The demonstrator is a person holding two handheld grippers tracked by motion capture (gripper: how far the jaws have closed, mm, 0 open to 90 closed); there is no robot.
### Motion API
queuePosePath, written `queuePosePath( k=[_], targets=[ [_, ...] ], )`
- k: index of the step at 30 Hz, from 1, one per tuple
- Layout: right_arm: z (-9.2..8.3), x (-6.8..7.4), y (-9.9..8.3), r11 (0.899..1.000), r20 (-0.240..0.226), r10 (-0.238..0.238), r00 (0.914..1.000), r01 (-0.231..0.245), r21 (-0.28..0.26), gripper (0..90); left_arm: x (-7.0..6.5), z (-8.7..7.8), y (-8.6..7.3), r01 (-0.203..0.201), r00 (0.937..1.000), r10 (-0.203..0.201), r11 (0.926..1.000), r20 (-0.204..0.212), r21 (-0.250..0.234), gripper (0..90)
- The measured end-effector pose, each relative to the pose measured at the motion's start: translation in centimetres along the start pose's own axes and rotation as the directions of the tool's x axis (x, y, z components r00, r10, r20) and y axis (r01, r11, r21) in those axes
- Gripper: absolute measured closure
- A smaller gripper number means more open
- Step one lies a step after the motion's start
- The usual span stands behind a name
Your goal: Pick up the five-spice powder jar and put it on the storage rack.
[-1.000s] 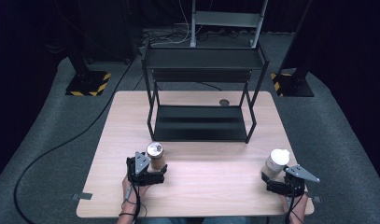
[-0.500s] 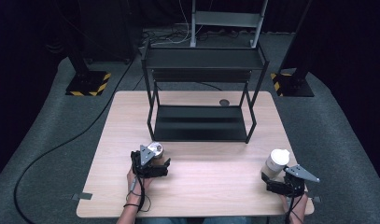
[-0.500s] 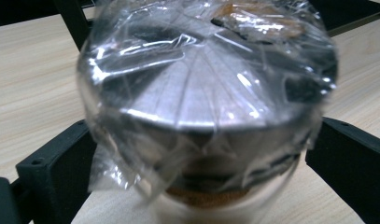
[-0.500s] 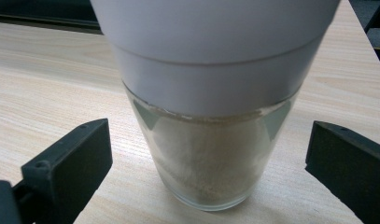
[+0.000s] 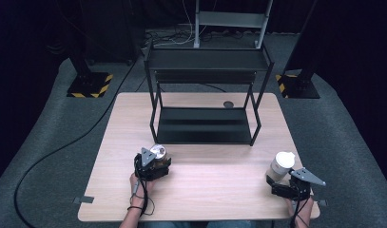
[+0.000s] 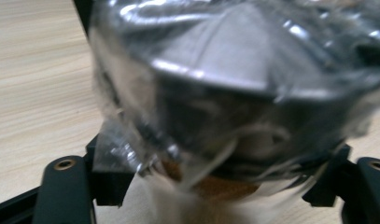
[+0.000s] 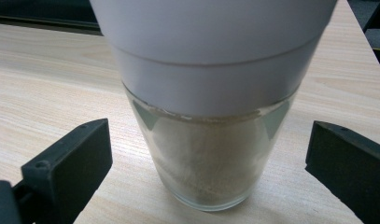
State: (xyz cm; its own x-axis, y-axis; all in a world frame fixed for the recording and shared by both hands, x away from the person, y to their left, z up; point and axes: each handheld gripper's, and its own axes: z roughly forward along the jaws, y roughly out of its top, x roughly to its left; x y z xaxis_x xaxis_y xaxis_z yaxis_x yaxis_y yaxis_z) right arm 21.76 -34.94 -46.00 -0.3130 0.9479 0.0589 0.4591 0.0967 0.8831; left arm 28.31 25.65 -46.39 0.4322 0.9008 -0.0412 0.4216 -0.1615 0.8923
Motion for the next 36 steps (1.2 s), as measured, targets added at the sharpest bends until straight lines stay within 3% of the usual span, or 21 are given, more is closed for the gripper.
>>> queuePosePath(
  k=[5,14,20,32,36],
  targets=[
    [0.0,0.0,0.0,1.000,0.000,0.000,1.0000,0.000,0.000,0.0,-0.3,0.0,-0.3,-0.005,0.9999,0.005,0.9999,-0.014,-0.013,29.8],
    [0.0,0.0,0.0,1.000,-0.002,-0.009,1.0000,0.009,0.002,0.0,0.0,-0.1,-0.3,-0.027,0.9996,0.027,0.9996,0.012,-0.012,30.3],
    [0.0,0.2,0.0,1.000,0.002,-0.010,0.9999,0.010,-0.002,0.0,0.1,-0.1,-0.2,-0.016,0.9997,0.016,0.9996,0.020,-0.024,30.3],
    [0.0,0.0,0.0,1.000,-0.004,-0.010,0.9999,0.010,-0.001,0.0,0.0,-0.8,0.9,-0.055,0.9979,0.055,0.9983,0.033,-0.022,30.3],
    [0.0,0.0,0.0,1.000,-0.006,-0.010,0.9999,0.010,0.000,0.0,0.2,-1.0,1.2,-0.051,0.9979,0.052,0.9984,0.039,-0.025,30.4]
  ],
)
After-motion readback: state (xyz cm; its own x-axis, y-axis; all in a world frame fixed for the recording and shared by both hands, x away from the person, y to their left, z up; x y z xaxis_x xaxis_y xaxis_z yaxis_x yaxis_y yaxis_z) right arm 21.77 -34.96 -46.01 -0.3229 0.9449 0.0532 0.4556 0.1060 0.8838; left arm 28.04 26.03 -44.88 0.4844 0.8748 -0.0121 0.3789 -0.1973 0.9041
